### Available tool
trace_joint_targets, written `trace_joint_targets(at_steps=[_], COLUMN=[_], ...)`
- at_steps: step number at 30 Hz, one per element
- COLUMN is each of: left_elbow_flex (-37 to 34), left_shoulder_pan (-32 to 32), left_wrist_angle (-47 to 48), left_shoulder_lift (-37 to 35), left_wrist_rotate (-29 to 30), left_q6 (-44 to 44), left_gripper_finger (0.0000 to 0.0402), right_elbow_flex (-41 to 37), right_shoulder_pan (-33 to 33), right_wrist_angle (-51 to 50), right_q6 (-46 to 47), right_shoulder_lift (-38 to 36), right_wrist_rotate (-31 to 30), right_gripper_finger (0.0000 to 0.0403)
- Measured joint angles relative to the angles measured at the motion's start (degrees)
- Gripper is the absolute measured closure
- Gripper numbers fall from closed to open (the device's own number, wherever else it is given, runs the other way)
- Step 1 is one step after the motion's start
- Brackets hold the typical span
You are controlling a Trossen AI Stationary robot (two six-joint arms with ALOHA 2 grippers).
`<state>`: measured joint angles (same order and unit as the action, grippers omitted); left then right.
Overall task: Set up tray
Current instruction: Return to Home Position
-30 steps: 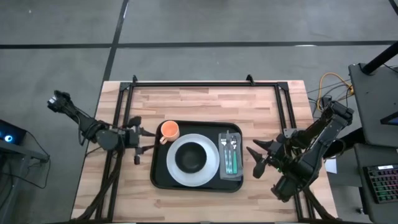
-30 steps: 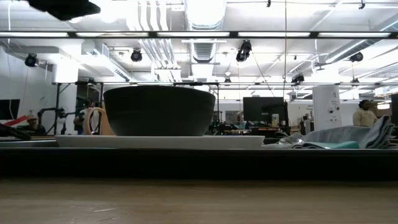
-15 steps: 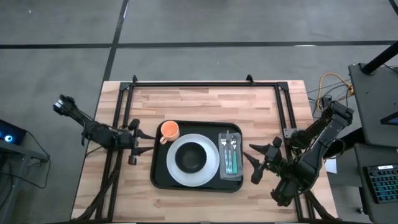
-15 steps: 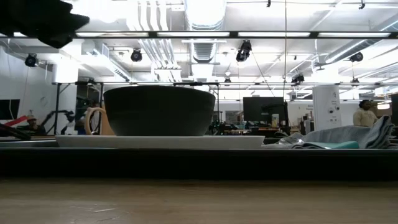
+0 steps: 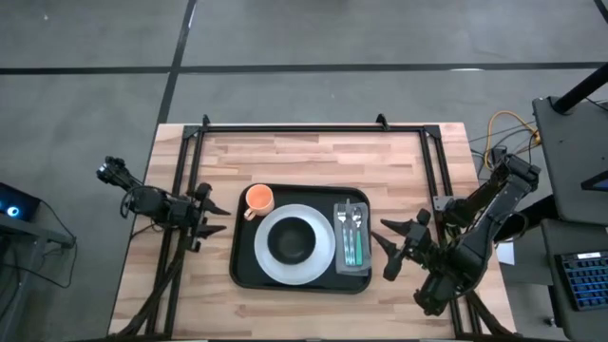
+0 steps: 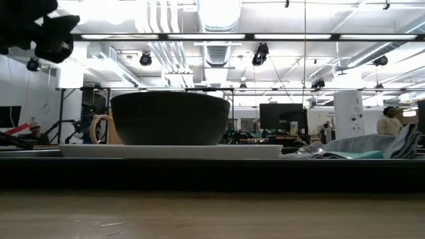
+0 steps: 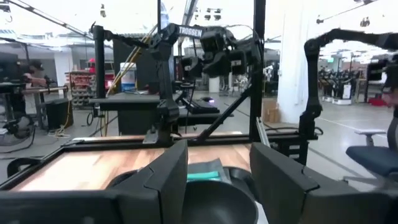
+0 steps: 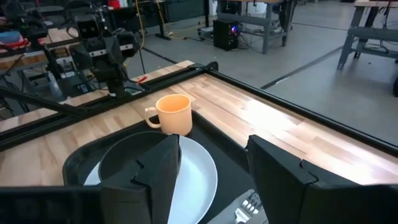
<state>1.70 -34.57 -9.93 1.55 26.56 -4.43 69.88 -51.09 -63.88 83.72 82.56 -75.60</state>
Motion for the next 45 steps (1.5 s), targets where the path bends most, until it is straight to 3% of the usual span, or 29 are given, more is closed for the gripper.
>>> trace_joint_targets(at_steps=[8,13,20,26,31,35,38,42,45], left_elbow_flex=[-0.89,-1.10,-0.77,-0.77,-0.77,-0.75,-0.75,-0.77,-0.77], left_shoulder_pan=[0.00,0.00,0.00,0.00,0.00,-0.02,-0.02,-0.02,0.00], left_wrist_angle=[0.94,0.91,1.07,1.23,0.74,0.83,1.09,1.11,1.09], left_shoulder_lift=[-0.53,-0.54,-0.11,0.71,0.64,0.75,1.08,1.10,1.10], left_wrist_rotate=[-0.02,0.07,0.33,0.52,0.53,0.44,0.40,0.37,0.33], left_q6=[0.20,0.47,-1.14,-2.44,3.56,8.87,9.93,9.95,9.93], left_gripper_finger=[0.0246,0.0246,0.0246,0.0246,0.0246,0.0246,0.0246,0.0246,0.0246], right_elbow_flex=[0.63,-1.99,-8.99,-18.19,-24.61,-24.90,-24.02,-22.90,-22.49], right_shoulder_pan=[-0.03,-1.19,-8.85,-23.22,-28.92,-28.92,-28.92,-27.68,-24.37], right_wrist_angle=[0.00,0.64,1.77,-1.05,-3.23,0.26,12.02,40.12,68.41], right_q6=[-4.03,3.05,8.29,15.40,15.73,5.76,-7.54,-35.04,-62.65], right_shoulder_lift=[-0.09,2.31,3.72,-3.57,-14.74,-20.09,-21.06,-19.13,-15.47], right_wrist_rotate=[0.41,-5.00,-4.17,-13.34,-14.18,-14.21,-14.17,-9.58,2.80], right_gripper_finger=[0.0236,0.0242,0.0241,0.0245,0.0247,0.0244,0.0243,0.0248,0.0251])
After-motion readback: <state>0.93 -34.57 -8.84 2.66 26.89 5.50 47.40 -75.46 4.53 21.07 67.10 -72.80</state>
